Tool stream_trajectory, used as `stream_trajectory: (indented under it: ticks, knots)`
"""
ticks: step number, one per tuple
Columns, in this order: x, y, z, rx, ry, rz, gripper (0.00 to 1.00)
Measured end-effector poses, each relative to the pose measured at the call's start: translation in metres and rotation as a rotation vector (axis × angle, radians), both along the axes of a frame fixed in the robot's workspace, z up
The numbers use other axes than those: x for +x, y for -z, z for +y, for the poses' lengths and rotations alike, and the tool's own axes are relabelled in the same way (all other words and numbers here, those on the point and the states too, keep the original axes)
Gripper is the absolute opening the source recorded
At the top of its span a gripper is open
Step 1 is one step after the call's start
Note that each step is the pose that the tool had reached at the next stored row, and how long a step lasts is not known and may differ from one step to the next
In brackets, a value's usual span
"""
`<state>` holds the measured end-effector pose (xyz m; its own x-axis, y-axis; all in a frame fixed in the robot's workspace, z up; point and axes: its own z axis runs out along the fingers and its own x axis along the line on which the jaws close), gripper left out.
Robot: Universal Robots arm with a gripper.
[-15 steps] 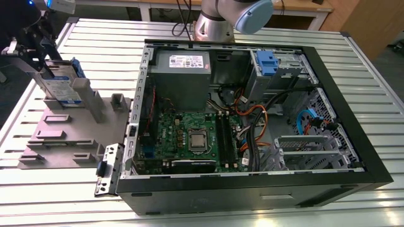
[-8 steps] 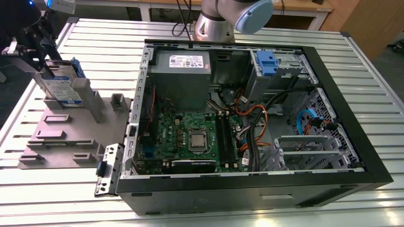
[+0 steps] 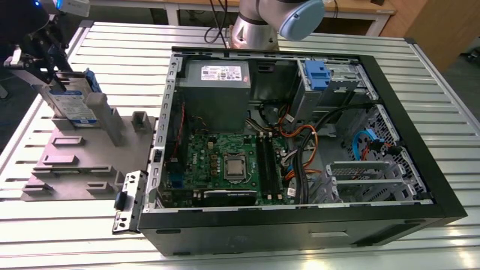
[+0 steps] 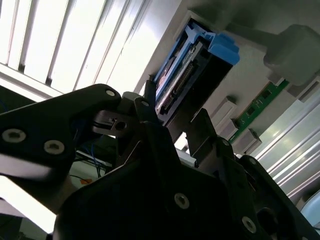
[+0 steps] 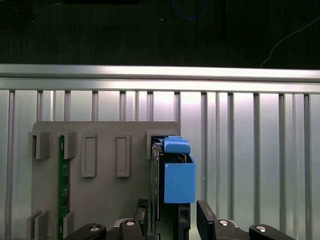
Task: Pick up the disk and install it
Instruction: 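Pick up the disk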
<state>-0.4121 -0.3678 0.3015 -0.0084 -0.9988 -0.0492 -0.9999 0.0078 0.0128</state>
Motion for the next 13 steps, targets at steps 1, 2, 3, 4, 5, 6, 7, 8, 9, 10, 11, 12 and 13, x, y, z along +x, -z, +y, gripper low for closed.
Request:
stream_trajectory:
  ticks: [1,2,3,4,5,6,7,8,9,10,11,12,13]
  knots:
    - [0.0000,0.0000,0.0000,-0.0001,0.000,0.0000,0.51]
    - [0.0000,-0.0001,0.0000,-0.0002,0.000,0.0001,0.51]
    - [0.0000,-0.0002,0.0000,-0.0003,0.000,0.0003,0.51]
    - [0.0001,-0.0002,0.0000,-0.0003,0.000,0.0003,0.51]
    - [0.0001,-0.0003,0.0002,-0.0011,0.001,0.0005,0.51]
    - [0.0001,-0.0002,0.0006,-0.0027,0.004,0.0004,0.51]
    - [0.0001,-0.0001,0.0010,-0.0029,0.009,0.0003,0.51]
    - [0.0001,-0.0001,0.0011,-0.0031,0.012,0.0003,0.51]
    - [0.0001,-0.0001,0.0011,-0.0037,0.015,0.0002,0.51]
    - [0.0001,-0.0001,0.0012,-0.0039,0.015,0.0003,0.51]
    - [0.0001,-0.0001,0.0012,-0.0040,0.016,0.0003,0.51]
    - [0.0001,-0.0001,0.0012,-0.0040,0.016,0.0003,0.51]
    - [0.0001,-0.0001,0.0012,-0.0040,0.016,0.0004,0.51]
